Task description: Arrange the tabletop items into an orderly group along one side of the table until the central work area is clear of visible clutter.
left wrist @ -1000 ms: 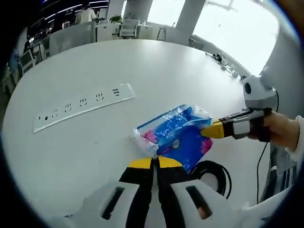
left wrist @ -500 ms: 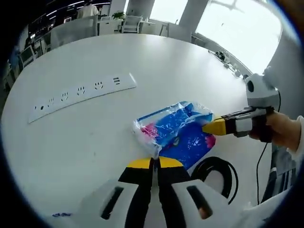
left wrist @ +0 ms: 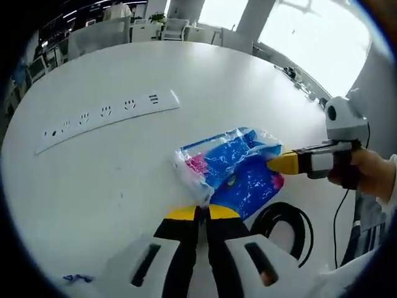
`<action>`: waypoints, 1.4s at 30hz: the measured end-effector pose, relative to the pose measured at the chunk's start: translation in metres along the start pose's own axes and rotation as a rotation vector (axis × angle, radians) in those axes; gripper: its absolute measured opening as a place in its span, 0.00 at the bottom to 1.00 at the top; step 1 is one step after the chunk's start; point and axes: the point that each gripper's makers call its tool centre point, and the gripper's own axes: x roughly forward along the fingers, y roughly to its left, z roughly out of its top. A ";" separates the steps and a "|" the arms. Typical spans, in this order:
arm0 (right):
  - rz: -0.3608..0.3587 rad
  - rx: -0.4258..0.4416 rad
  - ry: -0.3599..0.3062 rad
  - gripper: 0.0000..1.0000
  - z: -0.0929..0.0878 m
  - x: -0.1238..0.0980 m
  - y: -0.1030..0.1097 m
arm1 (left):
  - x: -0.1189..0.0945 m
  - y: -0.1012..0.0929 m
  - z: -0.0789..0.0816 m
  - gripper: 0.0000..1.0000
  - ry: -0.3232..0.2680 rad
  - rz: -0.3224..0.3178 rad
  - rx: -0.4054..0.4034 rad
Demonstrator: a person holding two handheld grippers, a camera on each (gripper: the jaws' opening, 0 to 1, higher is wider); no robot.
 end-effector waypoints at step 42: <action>-0.069 -0.164 -0.085 0.77 -0.023 -0.065 0.040 | -0.105 -0.009 0.016 0.85 -0.225 0.091 0.071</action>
